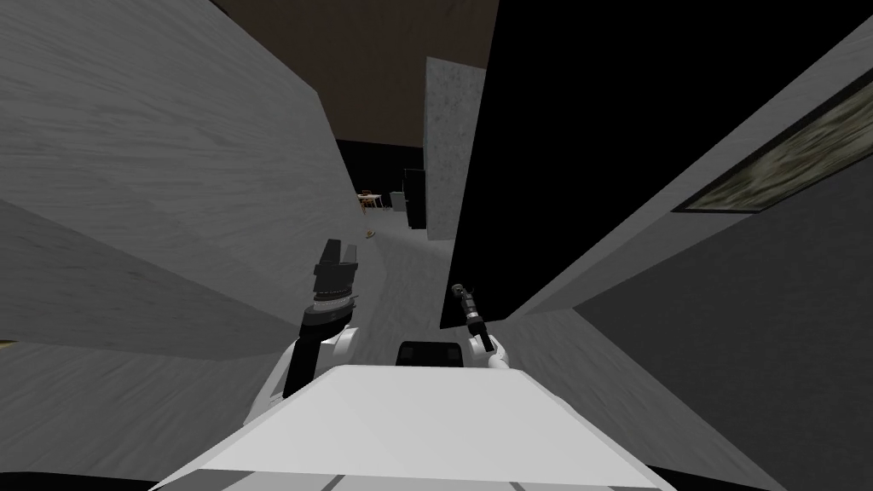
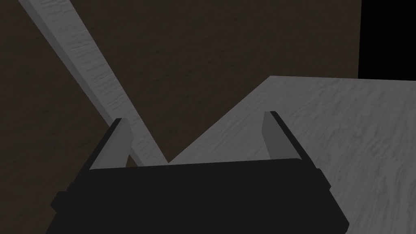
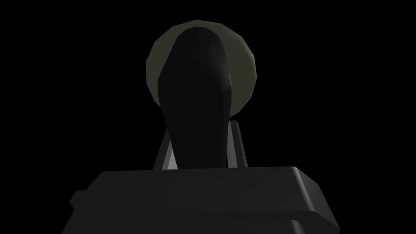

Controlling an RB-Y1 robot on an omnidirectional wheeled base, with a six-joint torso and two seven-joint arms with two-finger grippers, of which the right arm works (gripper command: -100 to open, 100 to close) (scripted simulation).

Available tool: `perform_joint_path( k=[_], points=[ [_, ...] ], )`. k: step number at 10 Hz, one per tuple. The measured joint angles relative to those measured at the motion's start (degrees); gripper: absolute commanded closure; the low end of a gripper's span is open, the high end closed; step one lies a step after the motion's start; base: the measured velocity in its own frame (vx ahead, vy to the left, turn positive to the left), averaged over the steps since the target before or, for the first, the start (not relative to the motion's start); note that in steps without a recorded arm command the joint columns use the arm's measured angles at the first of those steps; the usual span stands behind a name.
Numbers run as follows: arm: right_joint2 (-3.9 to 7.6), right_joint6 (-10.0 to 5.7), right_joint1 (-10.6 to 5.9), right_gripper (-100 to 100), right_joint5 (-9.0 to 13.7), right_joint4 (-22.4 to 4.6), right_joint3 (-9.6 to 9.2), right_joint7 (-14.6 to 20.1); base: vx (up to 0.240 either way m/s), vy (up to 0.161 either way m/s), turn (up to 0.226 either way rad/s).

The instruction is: Push the door open

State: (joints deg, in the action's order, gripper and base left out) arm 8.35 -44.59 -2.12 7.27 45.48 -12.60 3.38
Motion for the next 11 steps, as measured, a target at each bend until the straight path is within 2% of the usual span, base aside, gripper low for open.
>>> perform_joint_path(
  k=[2,5,7,8,10,11],
  points=[
    [-0.01,0.00,0.02,100,0.0,0.0,0.02,0.0,0.052,0.018,-0.020],
    [-0.19,0.73,0.73,100,0.4,-0.1,1.03,-0.4,0.158,0.076,-0.044],
    [-0.43,0.16,-0.20,100,0.8,-1.4,2.17,-0.8,0.159,0.074,-0.035],
    [-0.47,0.74,0.57,100,0.9,0.1,2.63,-1.1,0.173,0.060,-0.046],
    [-0.82,-0.19,-0.75,100,1.4,-2.3,3.82,-1.5,0.187,0.077,-0.056],
    [-0.94,-0.41,-0.72,100,1.6,-2.6,4.41,-1.7,0.208,0.082,-0.064]
  ],
)
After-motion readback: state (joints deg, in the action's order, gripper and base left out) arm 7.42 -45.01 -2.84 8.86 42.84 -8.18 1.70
